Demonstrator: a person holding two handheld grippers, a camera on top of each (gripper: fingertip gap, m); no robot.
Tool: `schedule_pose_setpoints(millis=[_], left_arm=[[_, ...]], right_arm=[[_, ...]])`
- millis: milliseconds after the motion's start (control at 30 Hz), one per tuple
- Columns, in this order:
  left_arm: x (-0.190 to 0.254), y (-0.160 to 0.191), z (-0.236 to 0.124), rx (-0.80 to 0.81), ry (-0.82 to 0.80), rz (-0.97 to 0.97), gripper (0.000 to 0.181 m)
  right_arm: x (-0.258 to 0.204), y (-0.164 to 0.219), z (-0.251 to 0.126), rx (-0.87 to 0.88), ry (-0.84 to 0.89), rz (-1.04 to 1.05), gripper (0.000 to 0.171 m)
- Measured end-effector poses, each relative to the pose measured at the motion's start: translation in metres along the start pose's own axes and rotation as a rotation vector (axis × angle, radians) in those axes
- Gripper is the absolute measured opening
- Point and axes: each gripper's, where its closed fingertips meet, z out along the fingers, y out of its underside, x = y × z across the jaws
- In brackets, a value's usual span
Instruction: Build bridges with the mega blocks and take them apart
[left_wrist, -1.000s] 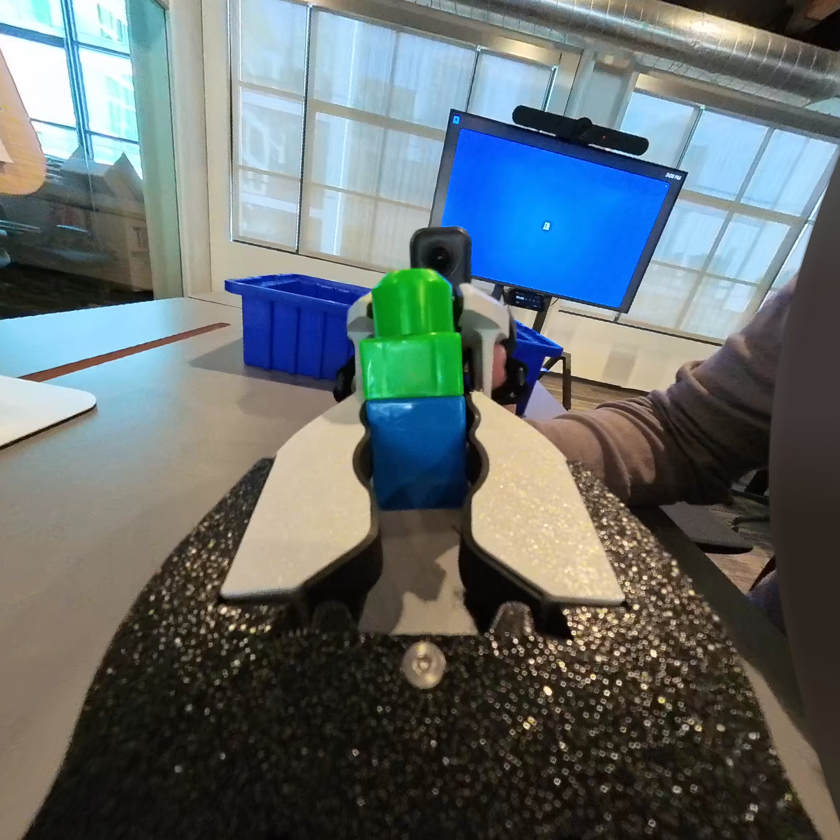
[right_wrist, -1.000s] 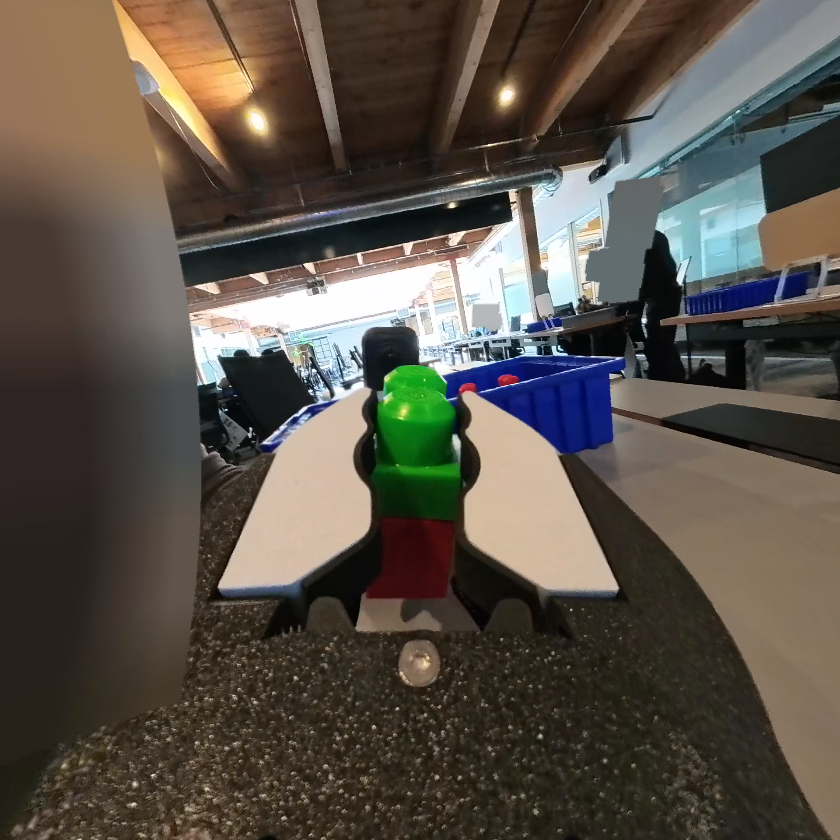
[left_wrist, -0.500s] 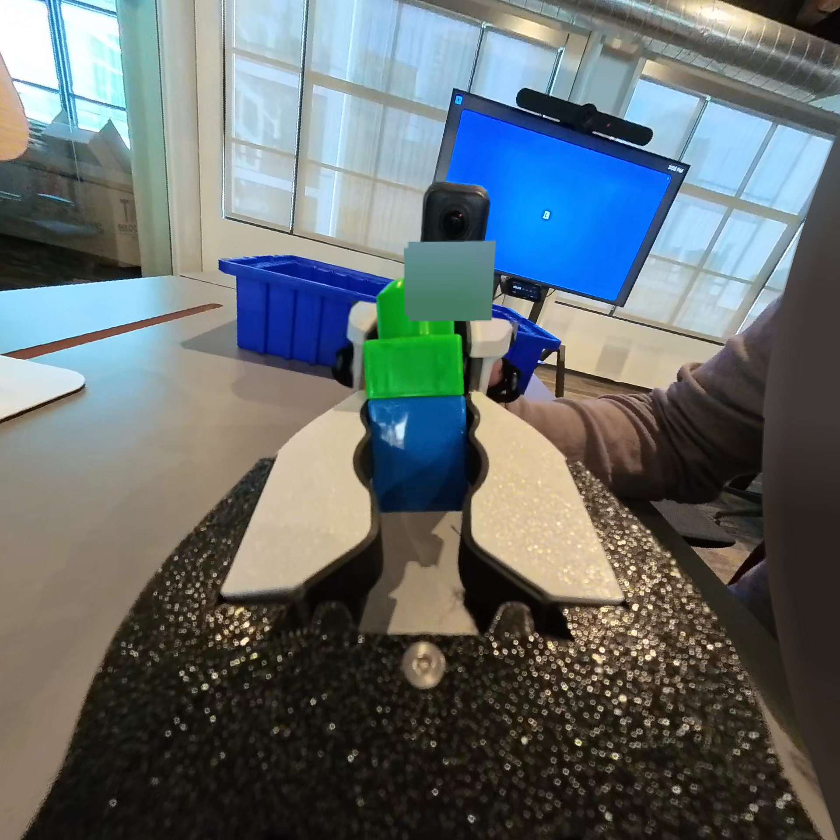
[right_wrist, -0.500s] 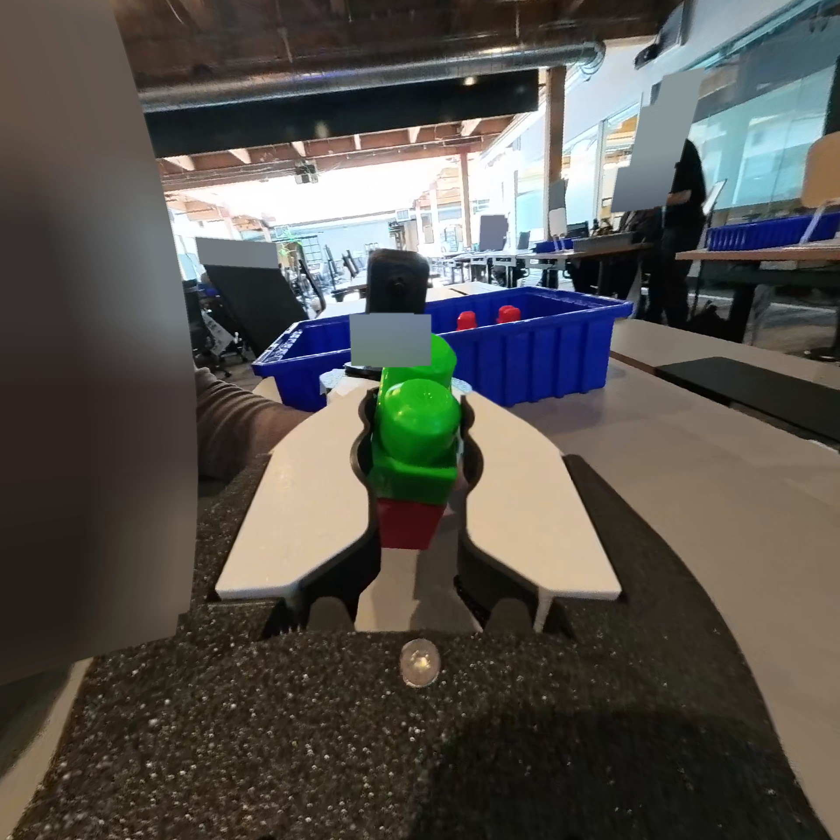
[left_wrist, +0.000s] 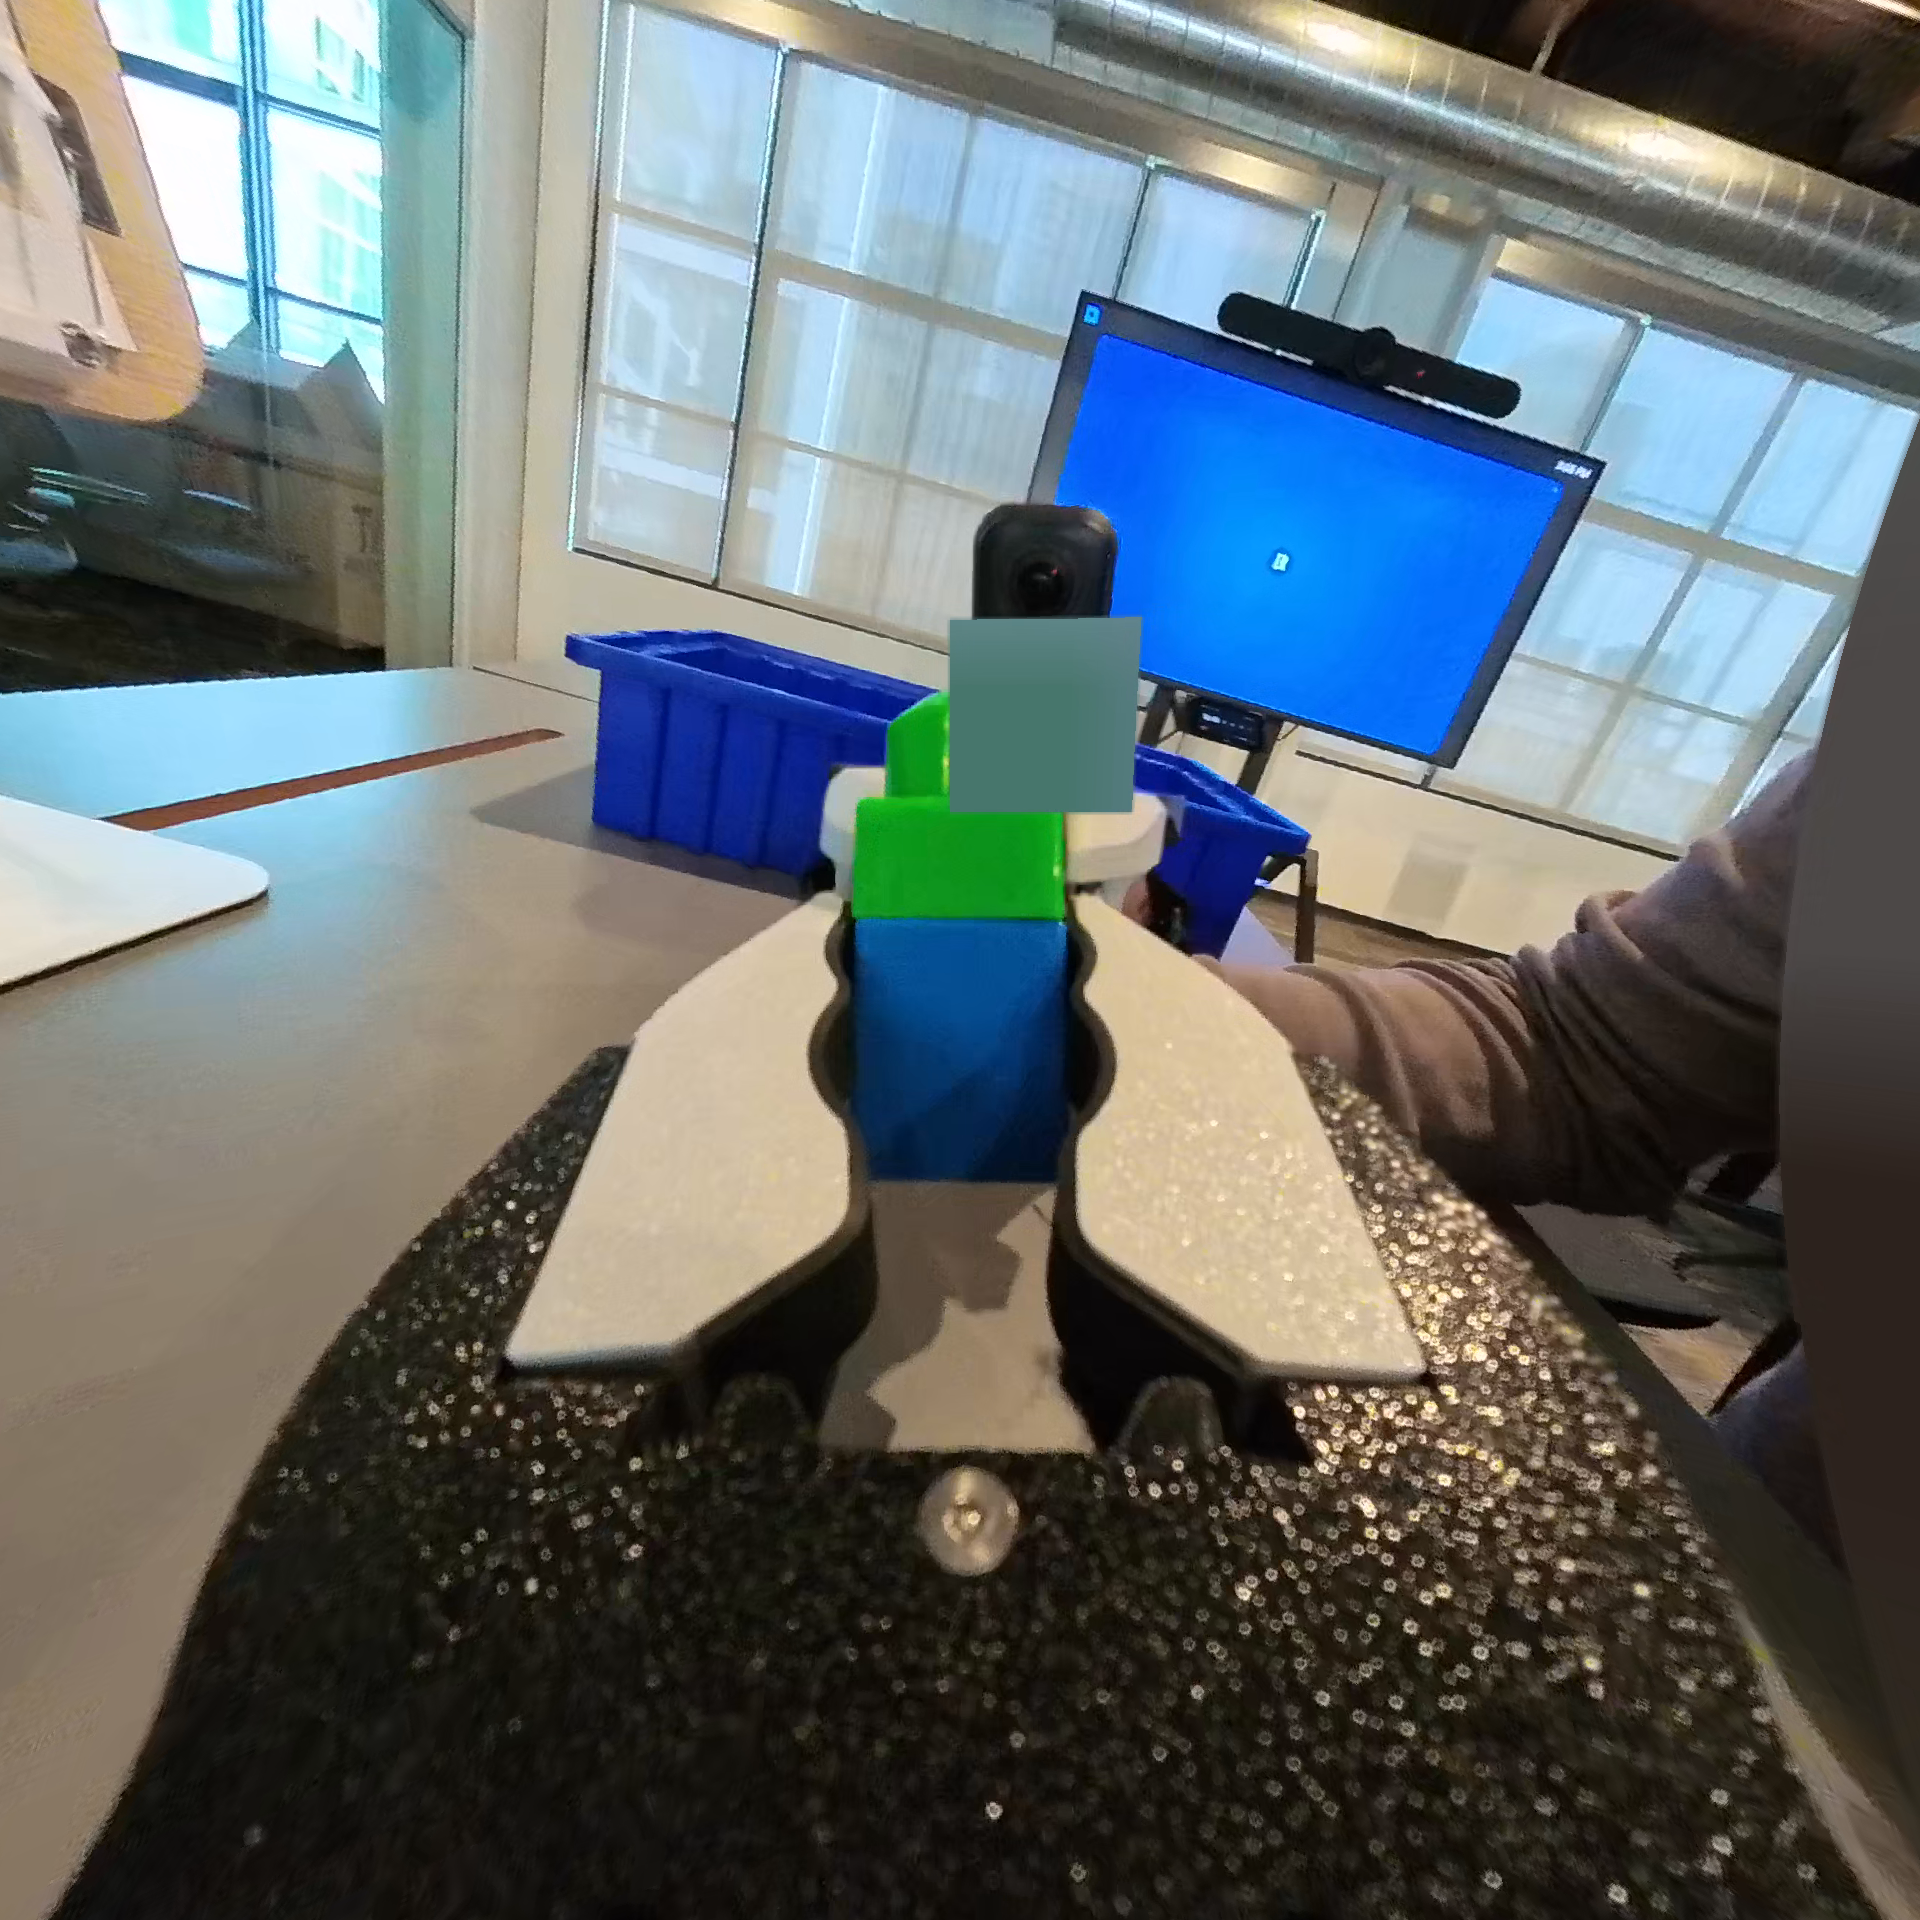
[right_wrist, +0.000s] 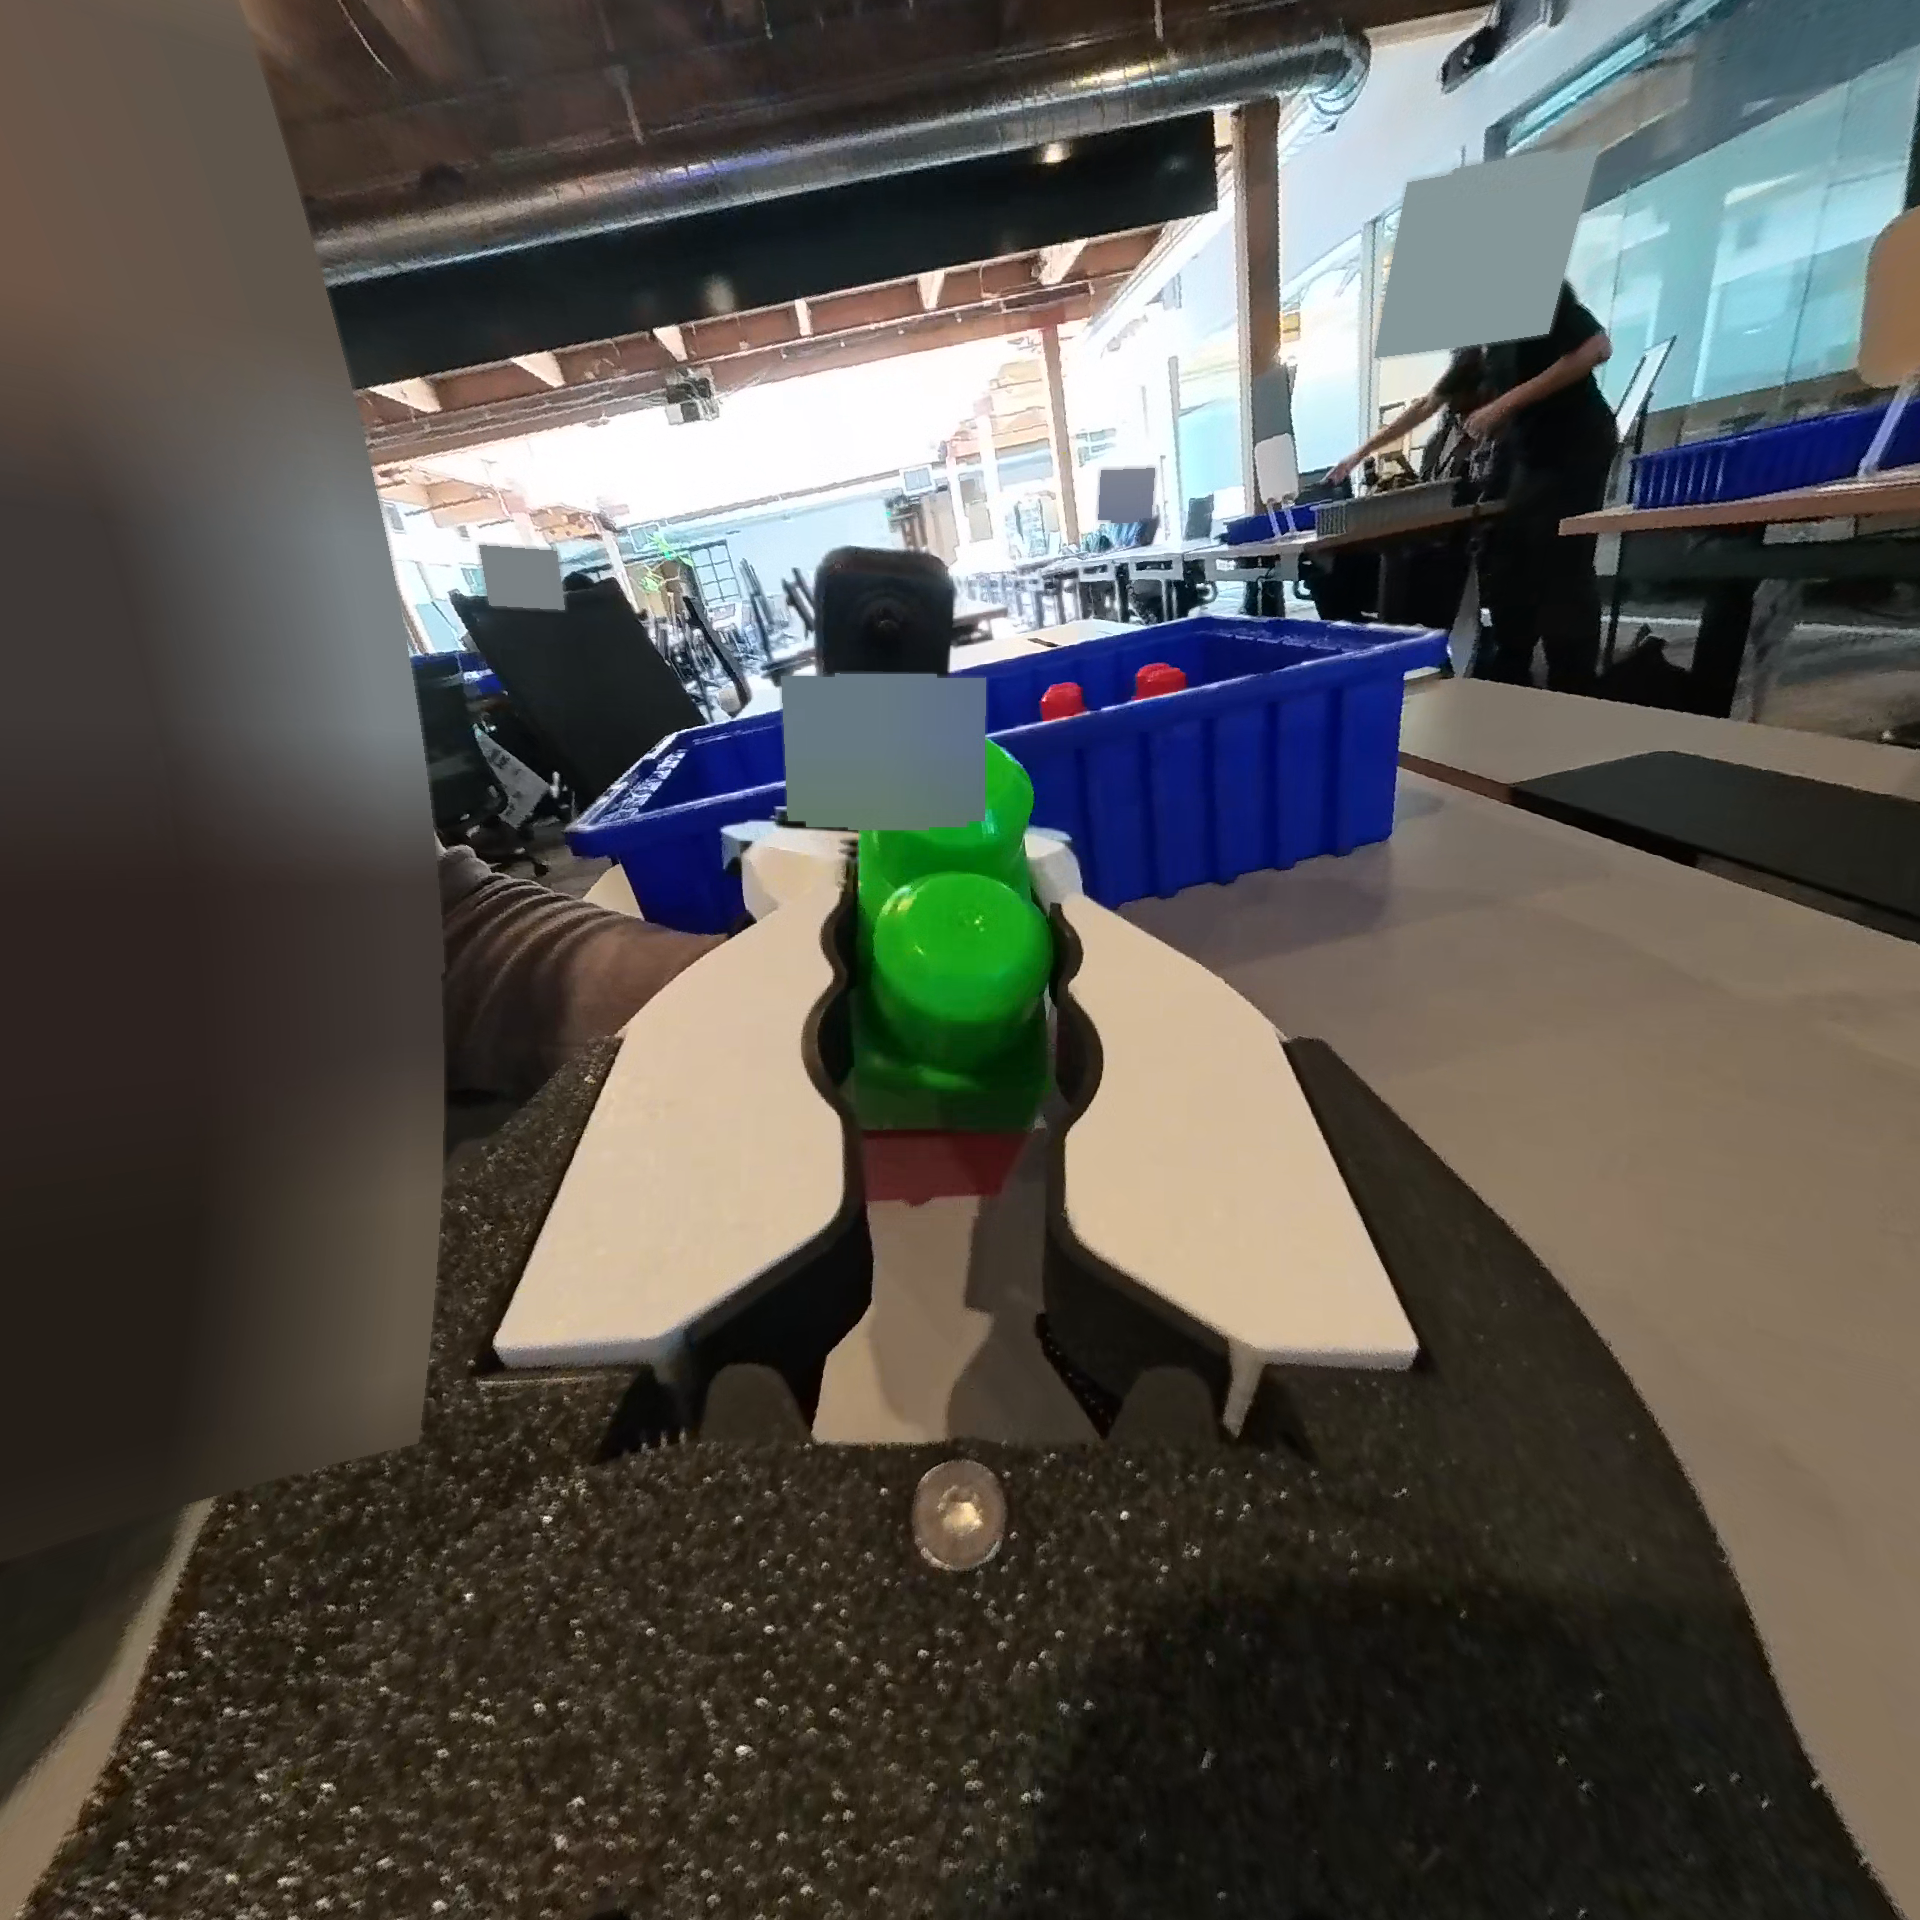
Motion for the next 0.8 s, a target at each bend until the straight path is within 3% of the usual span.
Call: schedule_pose_setpoints(millis=[800], left_arm=[[-0.011, -0.01, -0.007, 0.079, -0.055, -0.027, 0.036]], right_arm=[[0.009, 0.017, 0.003, -0.04, -0.002, 0.075, 0.034]])
